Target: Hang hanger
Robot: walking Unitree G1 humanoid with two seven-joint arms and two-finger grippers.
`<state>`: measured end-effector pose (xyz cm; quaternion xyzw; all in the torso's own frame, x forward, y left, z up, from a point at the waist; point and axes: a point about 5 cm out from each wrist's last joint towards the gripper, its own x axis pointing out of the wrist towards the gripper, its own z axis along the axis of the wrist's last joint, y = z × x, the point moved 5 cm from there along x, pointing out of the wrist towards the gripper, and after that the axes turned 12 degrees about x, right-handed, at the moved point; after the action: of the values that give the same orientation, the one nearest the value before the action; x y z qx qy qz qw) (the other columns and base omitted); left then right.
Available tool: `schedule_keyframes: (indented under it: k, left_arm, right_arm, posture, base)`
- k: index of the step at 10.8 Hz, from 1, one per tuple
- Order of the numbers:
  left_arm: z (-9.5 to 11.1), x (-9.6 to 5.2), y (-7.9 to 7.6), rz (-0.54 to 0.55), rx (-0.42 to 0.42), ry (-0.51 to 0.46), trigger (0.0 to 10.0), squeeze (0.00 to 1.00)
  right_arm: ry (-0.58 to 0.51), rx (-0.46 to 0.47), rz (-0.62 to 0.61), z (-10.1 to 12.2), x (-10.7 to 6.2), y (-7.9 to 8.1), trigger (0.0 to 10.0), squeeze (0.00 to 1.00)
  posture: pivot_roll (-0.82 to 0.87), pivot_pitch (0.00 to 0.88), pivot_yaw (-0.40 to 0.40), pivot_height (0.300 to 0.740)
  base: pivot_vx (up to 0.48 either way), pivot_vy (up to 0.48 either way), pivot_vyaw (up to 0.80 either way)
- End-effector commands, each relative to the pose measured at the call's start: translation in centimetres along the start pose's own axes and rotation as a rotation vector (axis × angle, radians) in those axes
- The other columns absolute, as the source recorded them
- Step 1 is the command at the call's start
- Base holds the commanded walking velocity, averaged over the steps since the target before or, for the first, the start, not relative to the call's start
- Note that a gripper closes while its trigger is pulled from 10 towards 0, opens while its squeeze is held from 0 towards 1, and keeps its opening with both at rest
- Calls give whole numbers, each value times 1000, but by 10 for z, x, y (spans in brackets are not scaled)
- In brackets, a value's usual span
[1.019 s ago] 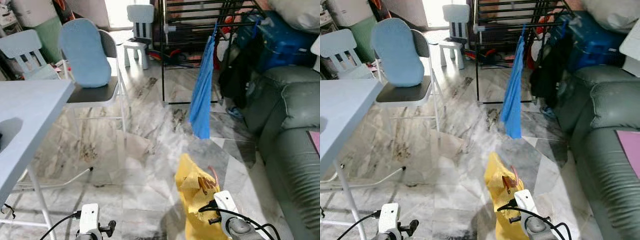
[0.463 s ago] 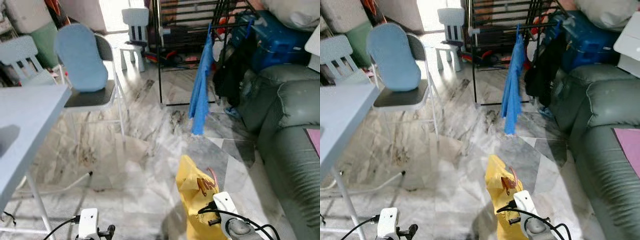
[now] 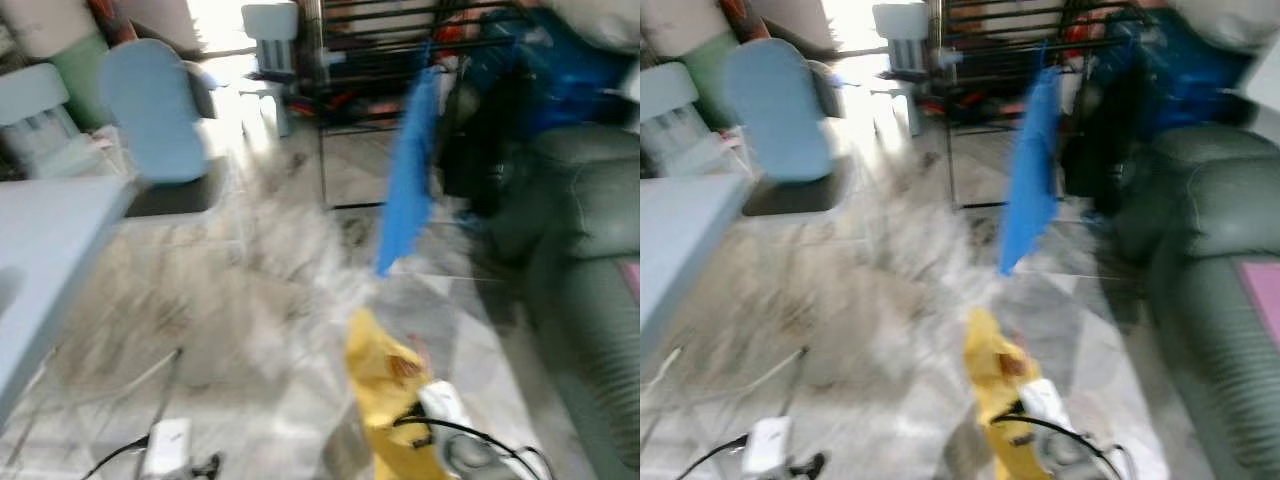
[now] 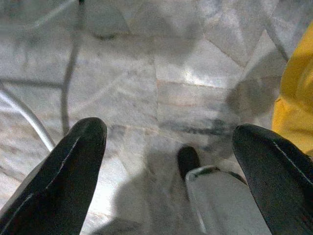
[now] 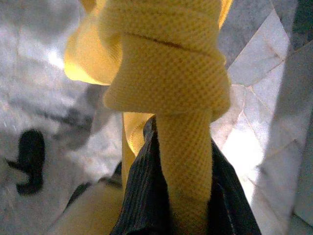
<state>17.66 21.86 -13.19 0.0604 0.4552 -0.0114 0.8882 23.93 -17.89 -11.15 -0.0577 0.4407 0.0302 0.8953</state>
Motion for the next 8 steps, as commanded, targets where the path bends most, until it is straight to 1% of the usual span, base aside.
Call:
schedule_keyframes:
  k: [1, 3, 6, 8]
  left_arm:
    - [7, 1, -3, -15, 15, -21, 10000, 0]
    - [6, 1, -2, -16, 21, -21, 10000, 0]
    - [6, 1, -1, -16, 35, -20, 10000, 0]
    - [6, 1, 0, -12, 38, -20, 10000, 0]
  right_arm:
    - [-33, -3, -9, 7, 0, -6, 10000, 0]
    - [-33, -11, 0, 7, 0, -4, 10000, 0]
    - [-33, -21, 4, 6, -1, -6, 10000, 0]
    - [-25, -45, 14, 3, -1, -6, 10000, 0]
  posture:
    - [-216, 0, 100, 740]
    - [-219, 0, 102, 740]
    - [-227, 0, 107, 740]
    - [-217, 0, 93, 740]
  base:
    - [390, 0, 0]
    - [388, 0, 0]
    - [390, 0, 531]
    - [388, 0, 0]
